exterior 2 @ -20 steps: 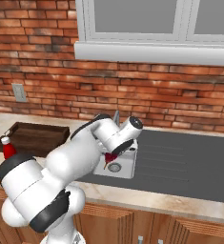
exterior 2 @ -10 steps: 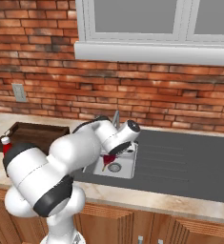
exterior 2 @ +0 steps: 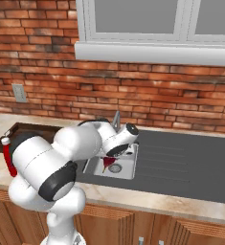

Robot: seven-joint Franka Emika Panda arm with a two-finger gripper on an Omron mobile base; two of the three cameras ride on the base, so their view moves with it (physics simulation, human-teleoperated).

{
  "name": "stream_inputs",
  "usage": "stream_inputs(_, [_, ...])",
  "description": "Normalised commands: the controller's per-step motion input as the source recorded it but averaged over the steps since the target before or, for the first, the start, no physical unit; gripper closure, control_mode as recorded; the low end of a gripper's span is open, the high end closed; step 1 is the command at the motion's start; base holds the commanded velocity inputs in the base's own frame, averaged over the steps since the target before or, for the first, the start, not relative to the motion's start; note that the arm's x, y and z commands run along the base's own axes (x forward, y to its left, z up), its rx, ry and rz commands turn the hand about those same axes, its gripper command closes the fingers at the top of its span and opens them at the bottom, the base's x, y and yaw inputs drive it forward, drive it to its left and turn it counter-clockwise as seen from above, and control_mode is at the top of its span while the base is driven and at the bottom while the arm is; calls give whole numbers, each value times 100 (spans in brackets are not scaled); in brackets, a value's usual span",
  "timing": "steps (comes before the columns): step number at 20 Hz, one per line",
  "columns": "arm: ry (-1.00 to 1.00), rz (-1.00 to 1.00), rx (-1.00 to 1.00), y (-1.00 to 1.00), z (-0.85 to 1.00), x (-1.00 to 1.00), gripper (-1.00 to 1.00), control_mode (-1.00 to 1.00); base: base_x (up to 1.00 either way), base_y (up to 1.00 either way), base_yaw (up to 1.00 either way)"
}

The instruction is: Pick up all produce items and place them in the sink. Turn on the sink faucet to wash them. Then turn the sink off and put them in the tray.

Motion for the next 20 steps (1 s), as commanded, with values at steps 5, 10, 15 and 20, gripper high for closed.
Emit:
stream_inputs(5, [-1, 0, -2, 0, -18, 10, 100, -100, 0, 0, 0])
stream_inputs(10, [0, 0, -2, 1, -19, 10, 100, -100, 0, 0, 0])
stream_inputs(15, [0, 0, -2, 5, -16, 9, 100, -100, 0, 0, 0])
stream_inputs(20, [0, 0, -2, 8, -19, 8, 100, -100, 0, 0, 0])
